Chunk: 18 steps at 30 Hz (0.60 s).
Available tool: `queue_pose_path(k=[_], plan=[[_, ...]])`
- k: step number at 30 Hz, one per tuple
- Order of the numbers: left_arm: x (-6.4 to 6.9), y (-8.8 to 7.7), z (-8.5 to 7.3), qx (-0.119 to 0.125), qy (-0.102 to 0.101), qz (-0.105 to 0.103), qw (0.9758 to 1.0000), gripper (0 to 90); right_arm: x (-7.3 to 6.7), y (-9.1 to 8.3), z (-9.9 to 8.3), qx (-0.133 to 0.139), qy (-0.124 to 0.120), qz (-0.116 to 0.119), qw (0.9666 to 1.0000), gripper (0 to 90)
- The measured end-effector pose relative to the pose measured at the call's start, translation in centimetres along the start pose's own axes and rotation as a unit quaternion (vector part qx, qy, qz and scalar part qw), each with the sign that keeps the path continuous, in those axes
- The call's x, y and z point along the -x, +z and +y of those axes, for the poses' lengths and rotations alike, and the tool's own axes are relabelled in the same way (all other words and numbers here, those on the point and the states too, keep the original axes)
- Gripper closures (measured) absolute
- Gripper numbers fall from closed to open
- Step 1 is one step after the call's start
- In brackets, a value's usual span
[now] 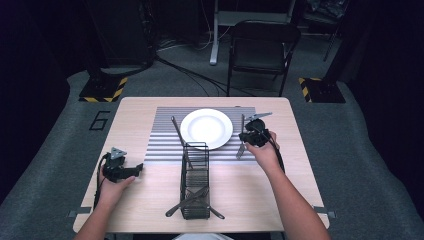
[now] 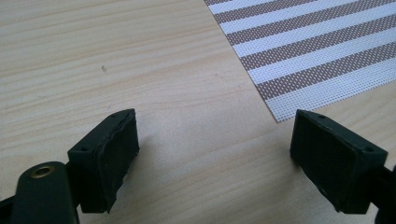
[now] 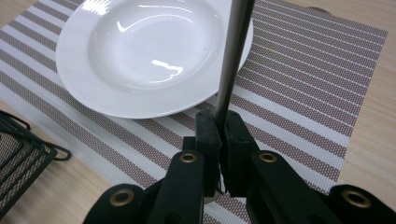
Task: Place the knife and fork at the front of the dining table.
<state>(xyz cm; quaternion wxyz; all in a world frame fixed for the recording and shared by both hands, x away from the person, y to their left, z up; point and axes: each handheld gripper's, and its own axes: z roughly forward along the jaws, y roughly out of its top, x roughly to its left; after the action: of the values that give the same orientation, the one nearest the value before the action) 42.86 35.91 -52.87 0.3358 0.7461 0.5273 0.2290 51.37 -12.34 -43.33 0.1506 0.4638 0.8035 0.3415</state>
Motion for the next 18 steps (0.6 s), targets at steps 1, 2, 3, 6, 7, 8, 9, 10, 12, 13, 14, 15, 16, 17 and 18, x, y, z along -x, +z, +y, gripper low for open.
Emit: queue_pose_path(k=[1,2,3,6,7,8,9,10,12,13,14,15,16,17,18], plan=[[0.0,0.0,0.0,0.003,-0.001,0.000,1.0000,15.2,0.2,0.2,0.1,0.000,0.002,0.000,1.0000,87.0],[0.0,0.0,0.0,0.003,-0.001,0.000,1.0000,15.2,0.3,0.3,0.2,-0.002,0.011,0.001,0.9999,87.0],[0.0,0.1,0.0,0.005,-0.001,0.001,1.0000,15.2,0.5,0.5,0.3,-0.003,0.007,0.001,1.0000,87.0],[0.0,0.1,0.0,0.005,-0.001,0.001,1.0000,15.2,0.8,1.0,0.6,-0.004,0.028,0.002,0.9996,86.8],[0.0,0.1,0.0,0.005,-0.001,0.001,1.0000,15.2,1.0,1.3,0.7,-0.005,0.036,0.000,0.9993,86.8],[0.0,0.1,0.0,0.005,-0.001,0.001,1.0000,15.2,1.1,1.5,0.8,-0.005,0.045,-0.001,0.9990,86.8],[0.0,0.1,0.0,0.005,-0.001,0.001,1.0000,15.2,1.3,1.8,0.9,-0.007,0.053,0.000,0.9986,86.8],[0.0,0.1,0.0,0.005,-0.001,0.001,1.0000,15.2,1.4,2.1,1.0,-0.007,0.061,-0.001,0.9981,86.9],[0.0,0.1,0.0,0.005,-0.001,0.001,1.0000,15.3,1.7,2.9,1.4,-0.012,0.084,-0.008,0.9964,86.9],[0.0,0.1,0.0,0.005,-0.001,0.001,1.0000,15.3,1.7,2.9,1.4,-0.012,0.084,-0.008,0.9964,86.9],[0.0,0.1,0.0,0.005,-0.001,0.001,1.0000,15.3,1.8,3.1,1.5,-0.013,0.091,-0.013,0.9957,86.9],[0.0,0.1,0.0,0.005,-0.001,0.001,1.0000,15.3,2.0,3.4,1.5,-0.010,0.097,-0.015,0.9951,87.1],[0.0,0.1,0.0,0.005,-0.001,0.001,1.0000,15.3,2.5,3.9,1.6,-0.009,0.118,-0.017,0.9928,87.2],[0.0,0.1,0.0,0.005,-0.001,0.001,1.0000,15.3,2.7,4.1,1.6,-0.010,0.126,-0.016,0.9918,87.2],[0.0,0.1,0.0,0.005,-0.001,0.001,1.0000,15.3,2.8,4.3,1.5,-0.011,0.136,-0.017,0.9904,87.2]])
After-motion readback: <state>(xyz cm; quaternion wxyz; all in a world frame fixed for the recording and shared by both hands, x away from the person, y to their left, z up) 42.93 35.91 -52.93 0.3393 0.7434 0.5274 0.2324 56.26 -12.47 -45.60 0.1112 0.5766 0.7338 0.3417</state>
